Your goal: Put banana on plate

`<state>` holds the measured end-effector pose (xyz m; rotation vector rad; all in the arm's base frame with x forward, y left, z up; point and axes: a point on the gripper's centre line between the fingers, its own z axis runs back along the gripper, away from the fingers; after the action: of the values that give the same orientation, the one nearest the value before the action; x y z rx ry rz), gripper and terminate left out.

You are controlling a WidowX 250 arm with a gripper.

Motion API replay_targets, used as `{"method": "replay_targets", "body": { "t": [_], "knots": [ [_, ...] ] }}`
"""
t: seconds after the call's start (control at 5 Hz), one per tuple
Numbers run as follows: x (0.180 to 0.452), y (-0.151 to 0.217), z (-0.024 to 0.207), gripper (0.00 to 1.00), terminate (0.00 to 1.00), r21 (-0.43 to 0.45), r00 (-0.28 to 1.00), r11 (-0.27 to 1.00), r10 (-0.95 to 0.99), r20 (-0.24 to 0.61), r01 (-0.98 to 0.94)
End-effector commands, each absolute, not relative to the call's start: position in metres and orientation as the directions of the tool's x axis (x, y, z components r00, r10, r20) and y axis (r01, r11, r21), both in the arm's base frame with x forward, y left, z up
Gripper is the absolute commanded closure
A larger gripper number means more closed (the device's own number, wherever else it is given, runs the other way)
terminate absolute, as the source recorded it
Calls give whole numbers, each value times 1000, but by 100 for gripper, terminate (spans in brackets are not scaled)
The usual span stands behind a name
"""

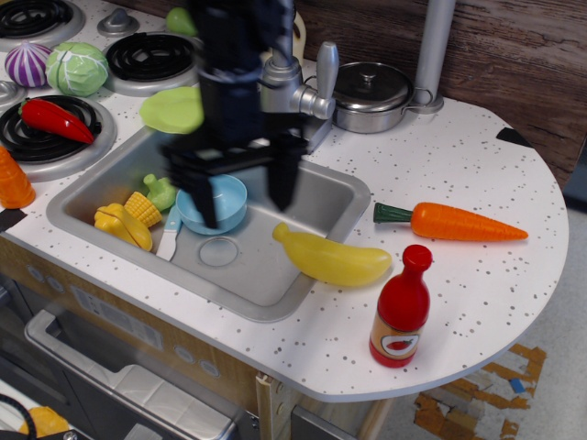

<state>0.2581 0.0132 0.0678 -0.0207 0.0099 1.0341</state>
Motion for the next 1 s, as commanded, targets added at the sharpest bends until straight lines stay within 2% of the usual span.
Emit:
{"method": "replay_targets", "body": {
  "t": [0.0, 0.4, 0.8],
  "knots": [
    [282, -17, 58, 0, 0, -111, 342, 337, 939, -35, -935],
    [290, -46, 49, 0, 0, -141, 261, 248, 962, -81, -958],
    [294, -37, 21, 0, 0, -179, 285, 265, 954, -96, -948]
  ]
}}
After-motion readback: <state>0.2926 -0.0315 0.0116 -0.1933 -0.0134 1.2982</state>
